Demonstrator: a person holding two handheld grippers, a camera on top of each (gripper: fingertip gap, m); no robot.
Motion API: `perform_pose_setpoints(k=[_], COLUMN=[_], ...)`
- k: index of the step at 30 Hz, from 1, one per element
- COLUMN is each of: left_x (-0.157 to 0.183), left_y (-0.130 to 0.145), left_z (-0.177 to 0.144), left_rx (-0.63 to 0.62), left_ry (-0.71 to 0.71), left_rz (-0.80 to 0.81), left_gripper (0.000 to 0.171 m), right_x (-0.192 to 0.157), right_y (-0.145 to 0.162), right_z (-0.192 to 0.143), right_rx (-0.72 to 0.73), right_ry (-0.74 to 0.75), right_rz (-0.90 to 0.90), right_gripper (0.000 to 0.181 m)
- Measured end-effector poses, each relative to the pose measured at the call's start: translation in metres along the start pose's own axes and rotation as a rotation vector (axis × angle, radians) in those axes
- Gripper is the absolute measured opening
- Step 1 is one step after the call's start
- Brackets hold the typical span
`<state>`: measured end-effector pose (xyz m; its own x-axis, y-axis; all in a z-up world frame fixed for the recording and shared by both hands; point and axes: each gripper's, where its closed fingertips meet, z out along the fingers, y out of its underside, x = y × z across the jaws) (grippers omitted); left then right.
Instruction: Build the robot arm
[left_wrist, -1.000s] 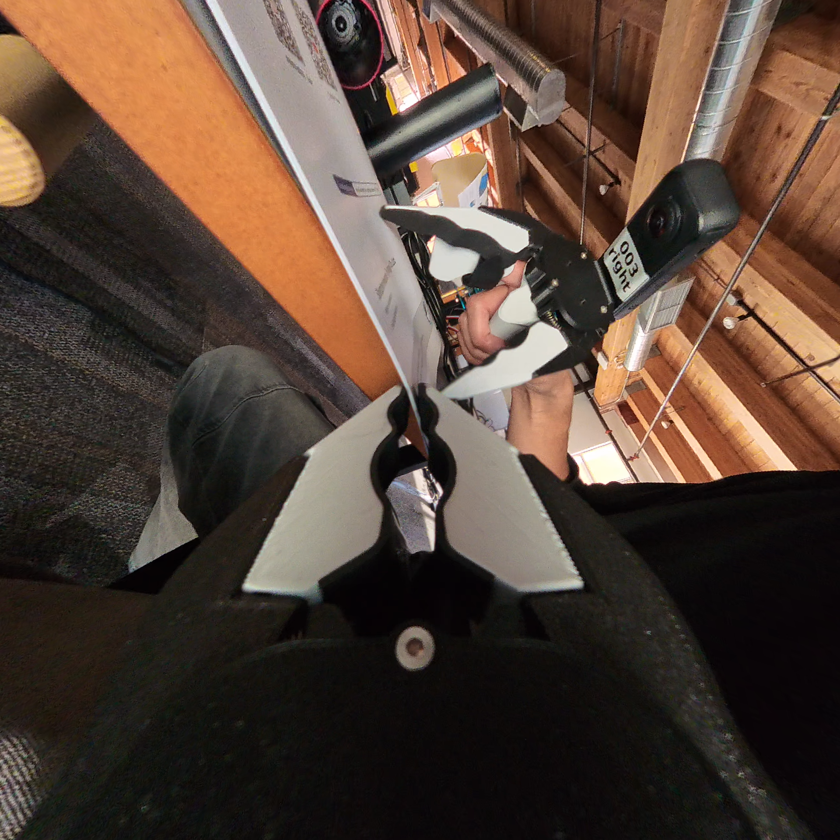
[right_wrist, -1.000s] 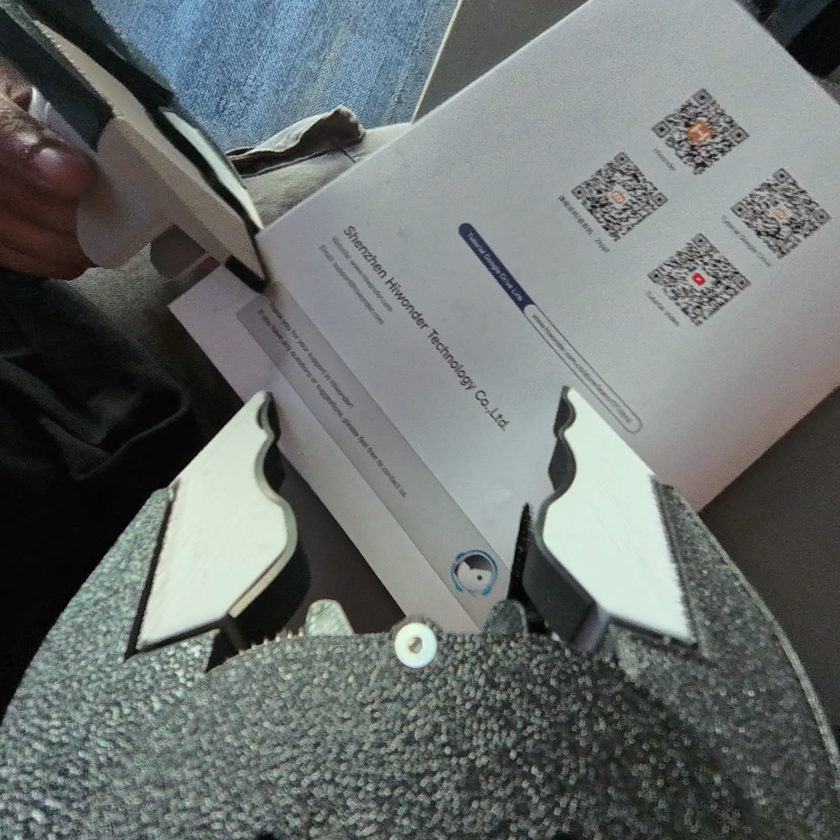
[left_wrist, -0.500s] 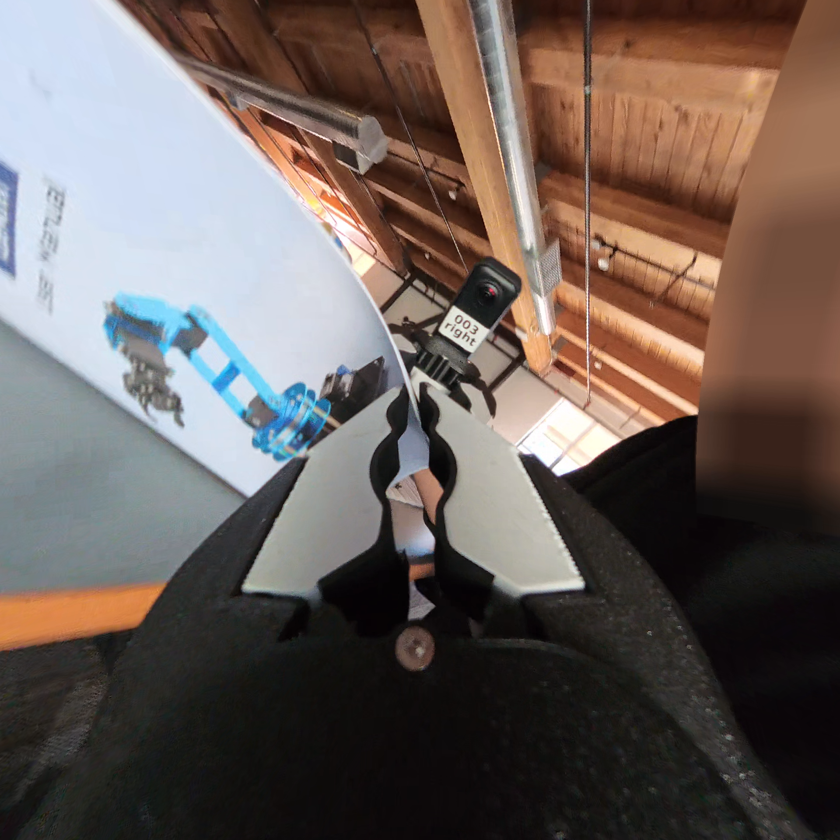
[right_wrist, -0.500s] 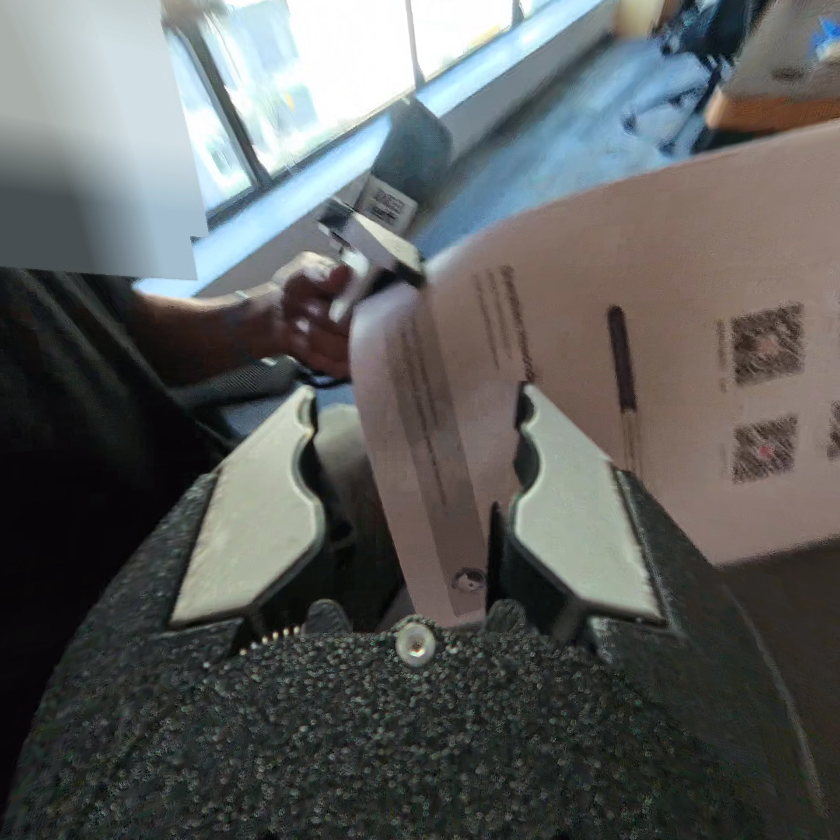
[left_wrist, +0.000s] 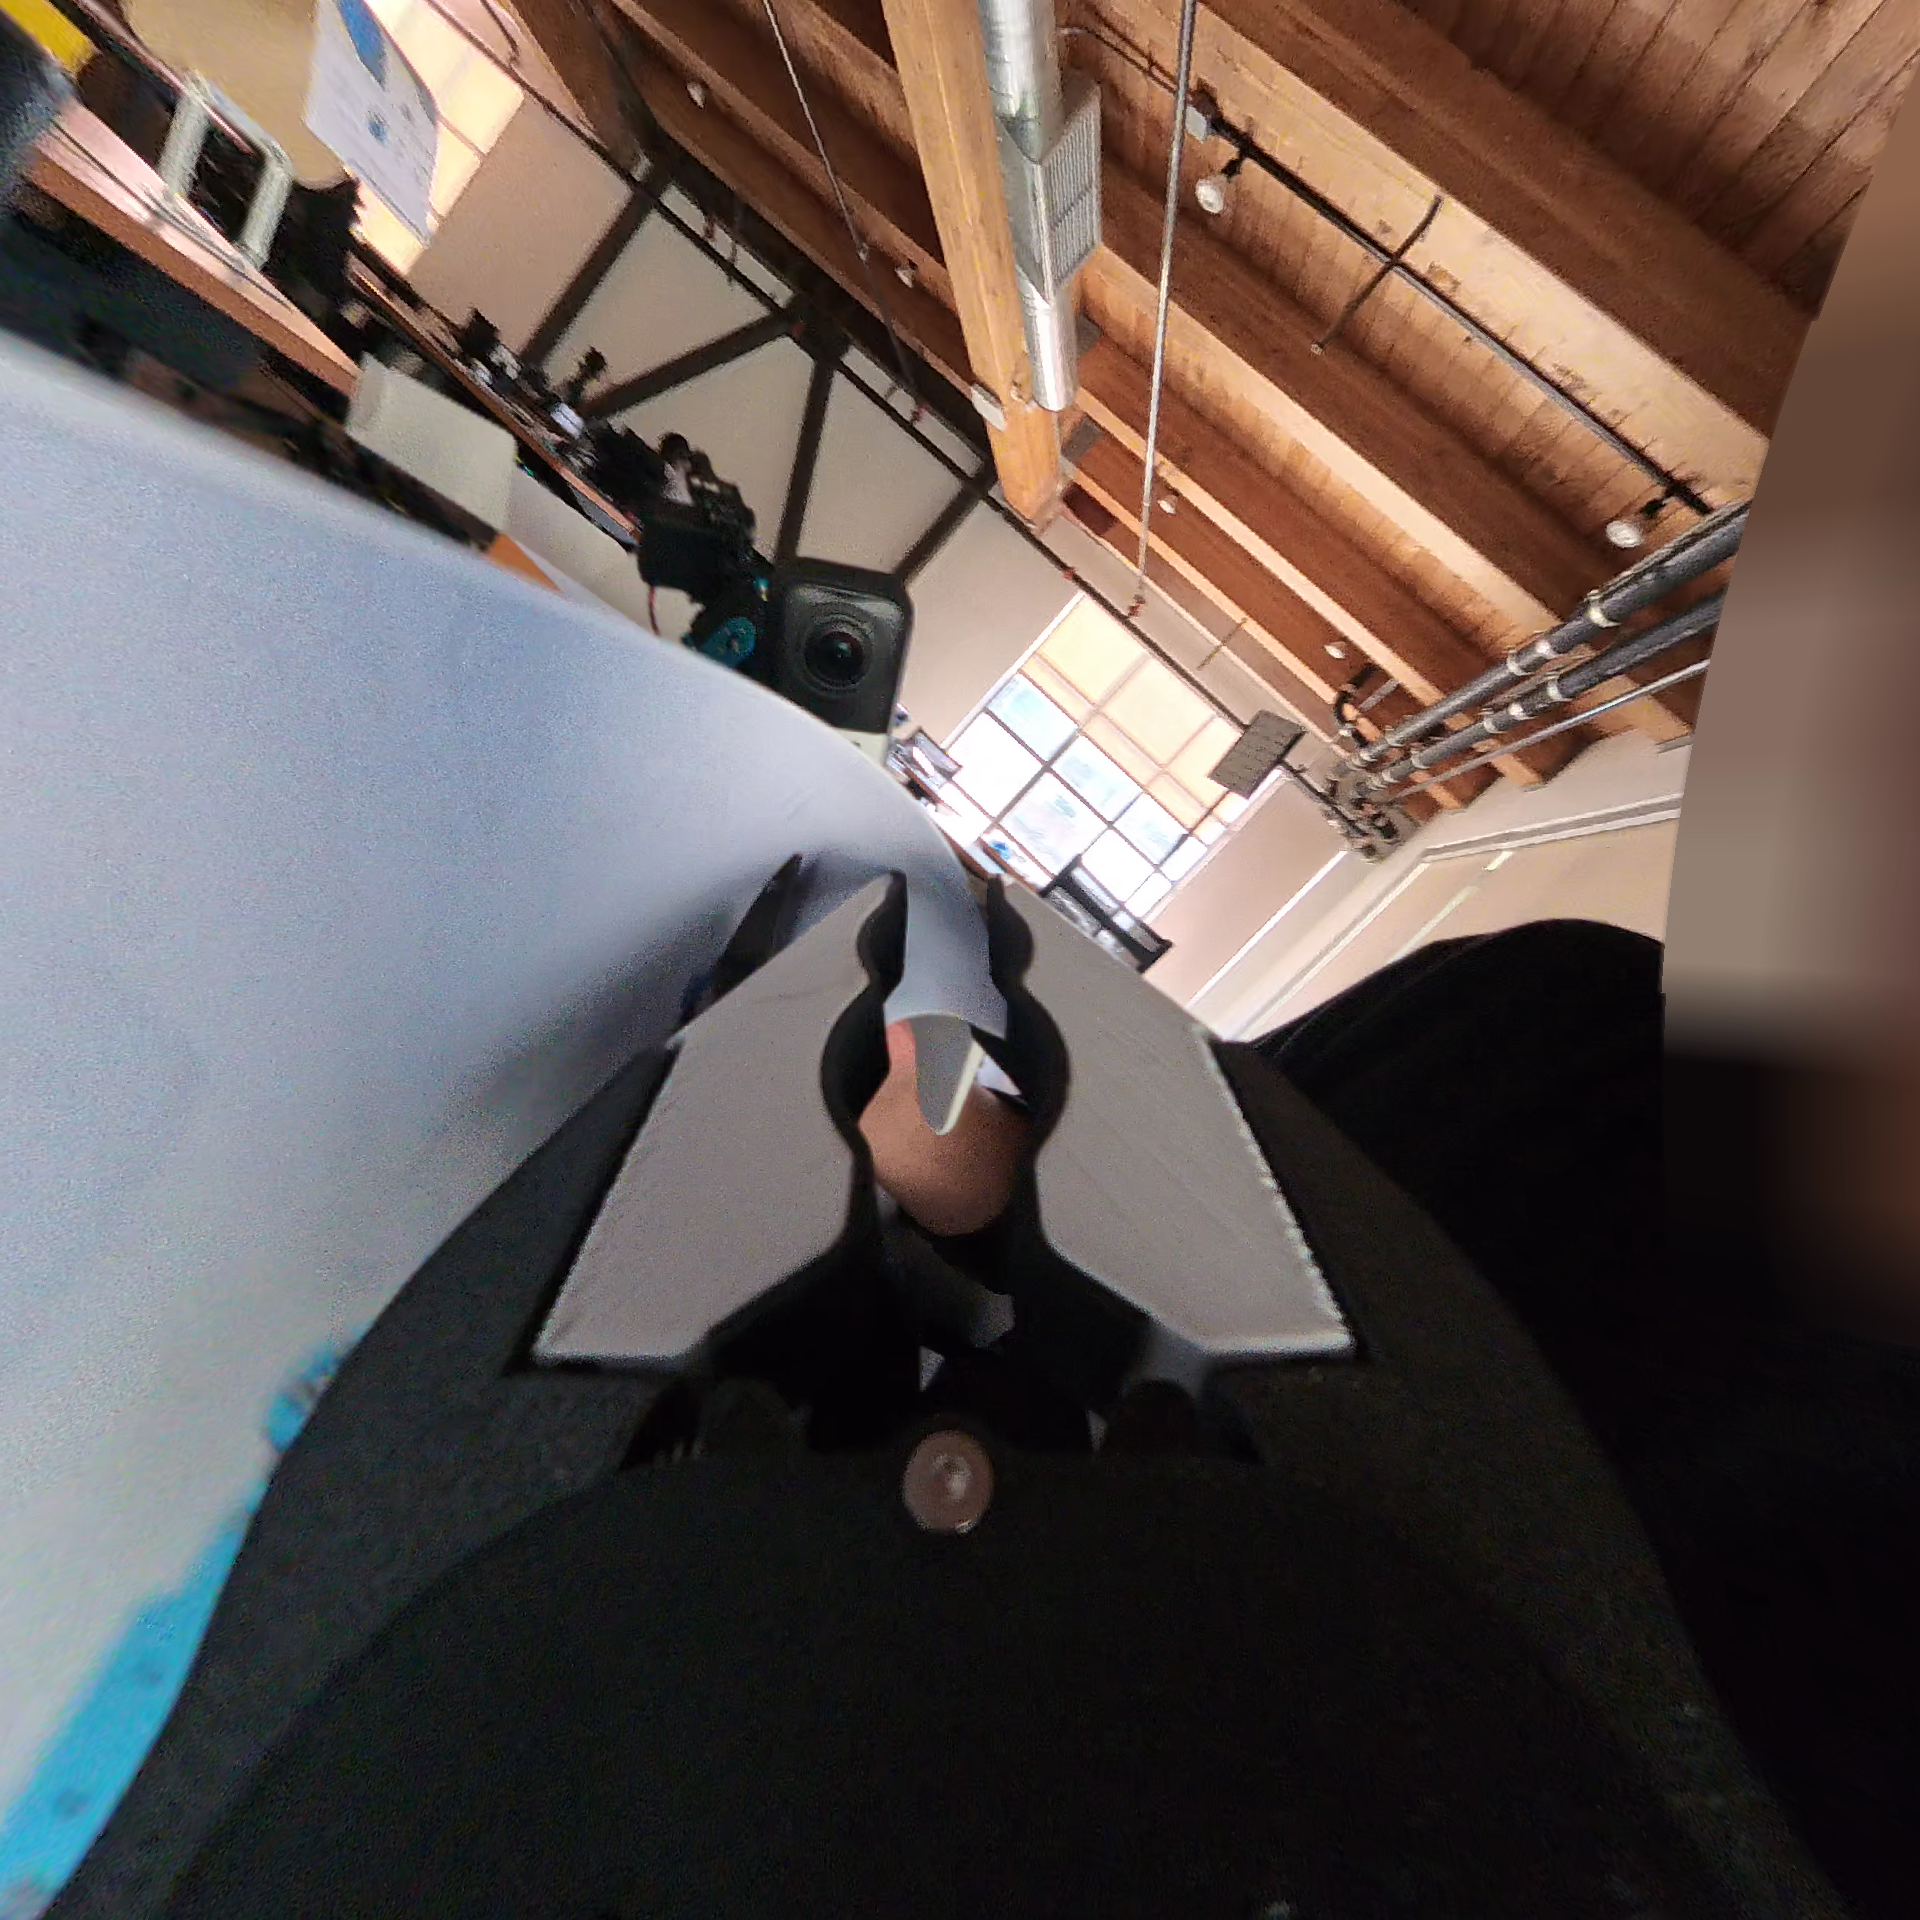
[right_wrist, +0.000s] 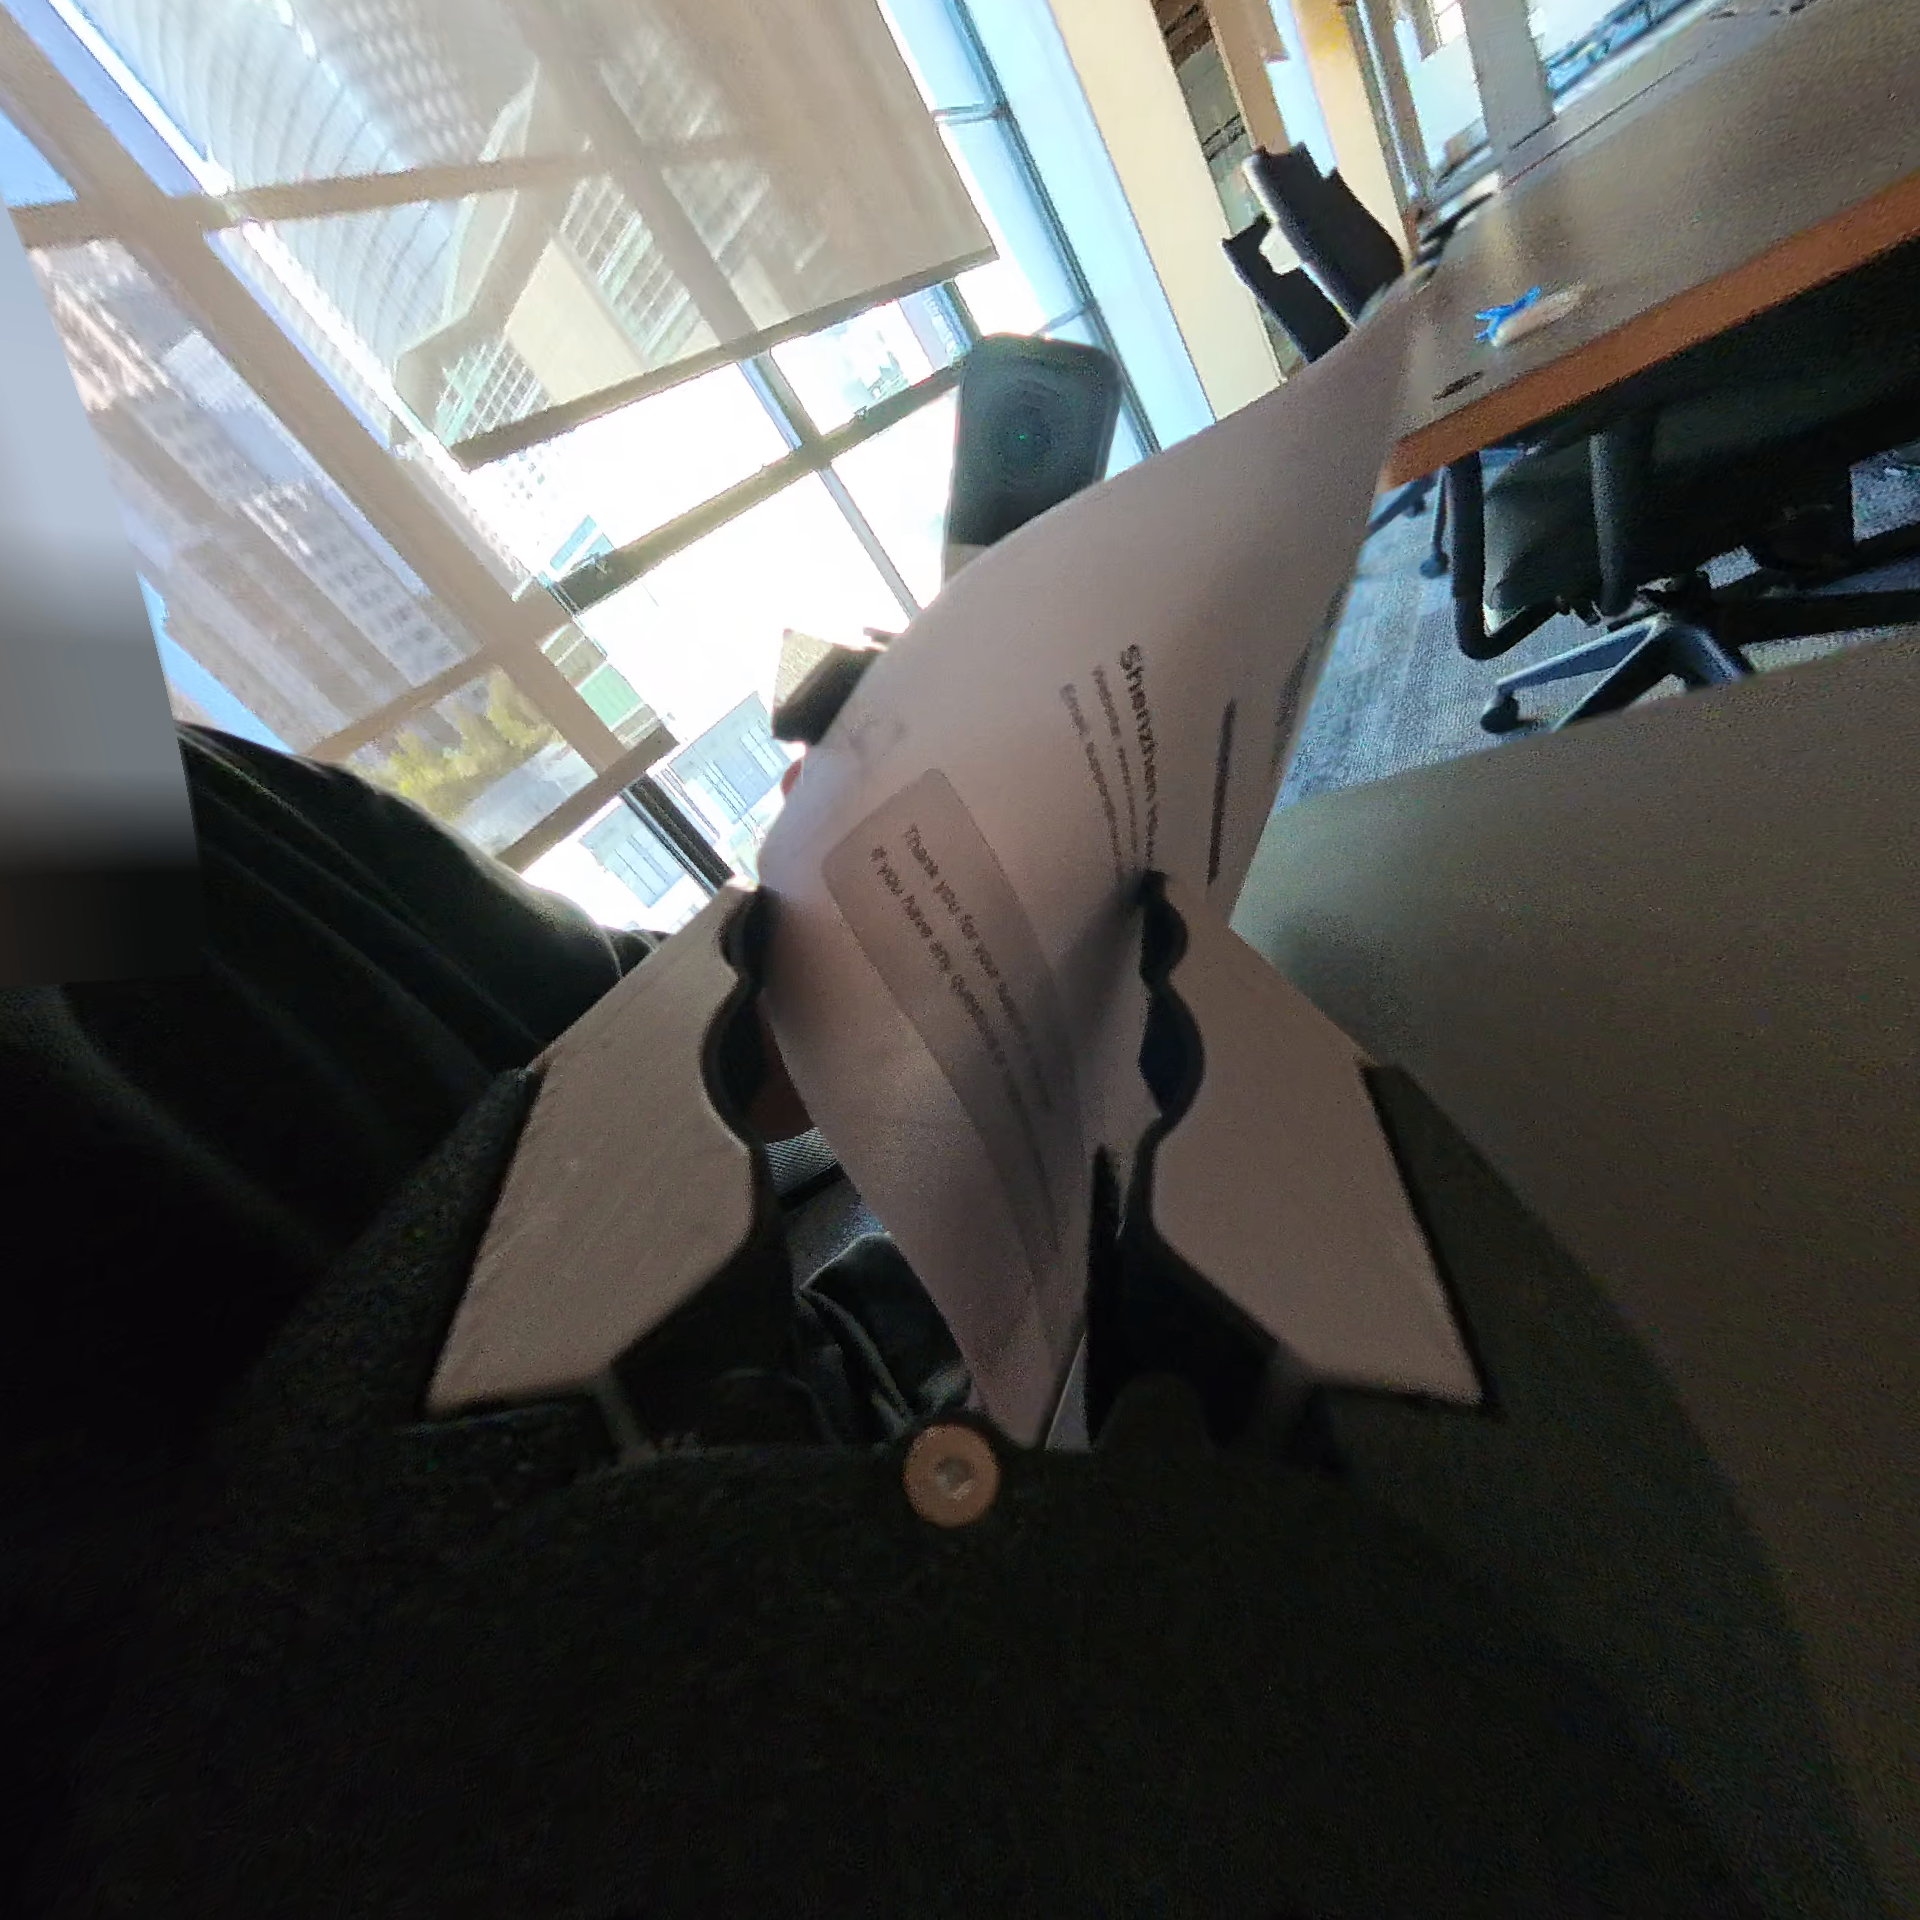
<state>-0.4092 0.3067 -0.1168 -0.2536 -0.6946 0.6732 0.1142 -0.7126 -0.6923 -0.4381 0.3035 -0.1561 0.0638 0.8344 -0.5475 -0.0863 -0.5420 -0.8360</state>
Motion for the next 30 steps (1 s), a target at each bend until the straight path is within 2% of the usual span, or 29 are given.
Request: perform_pose_setpoints(k=[5, 9, 11, 14, 17, 22, 24, 25, 27, 30], left_x=[-0.011, -0.013, -0.009, 0.001, 0.008, 0.007, 0.002, -0.001, -0.008, -0.01], left_y=[0.012, 0.017, 0.017, 0.005, -0.004, 0.005, 0.012, 0.016, 0.028, 0.039], left_z=[0.005, -0.001, -0.002, 0.004, 0.017, 0.03, 0.031, 0.031, 0.033, 0.038], left_rx=[-0.001, 0.002, 0.016, 0.025, -0.075, -0.337, -0.423, -0.458, -0.521, -0.518], left_ry=[-0.009, -0.043, -0.038, -0.031, -0.062, -0.06, -0.072, -0.074, -0.076, -0.045], left_rz=[-0.012, 0.04, 0.082, 0.179, 0.33, 0.517, 0.584, 0.595, 0.611, 0.569], left_gripper=[0.007, 0.007, 0.006, 0.004, 0.003, 0.002, 0.003, 0.003, 0.002, 0.002], right_x=[0.003, 0.002, -0.002, -0.011, -0.016, -0.011, -0.005, 0.004, 0.011, 0.006], right_y=[0.009, 0.015, 0.014, -0.005, -0.021, -0.025, -0.025, -0.022, -0.01, 0.0], right_z=[-0.022, -0.023, -0.022, -0.023, -0.025, -0.031, -0.044, -0.05, -0.058, -0.065], right_rx=[0.052, 0.043, 0.052, 0.153, 0.23, 0.246, 0.245, 0.221, 0.125, 0.04], right_ry=[-0.004, -0.033, -0.065, -0.144, -0.17, -0.058, -0.003, 0.069, 0.165, 0.17], right_rz=[0.079, 0.119, 0.142, 0.185, 0.16, 0.074, 0.067, 0.046, -0.042, -0.058], right_gripper=[0.059, 0.051, 0.053, 0.06, 0.066, 0.073, 0.07, 0.067, 0.055, 0.045])
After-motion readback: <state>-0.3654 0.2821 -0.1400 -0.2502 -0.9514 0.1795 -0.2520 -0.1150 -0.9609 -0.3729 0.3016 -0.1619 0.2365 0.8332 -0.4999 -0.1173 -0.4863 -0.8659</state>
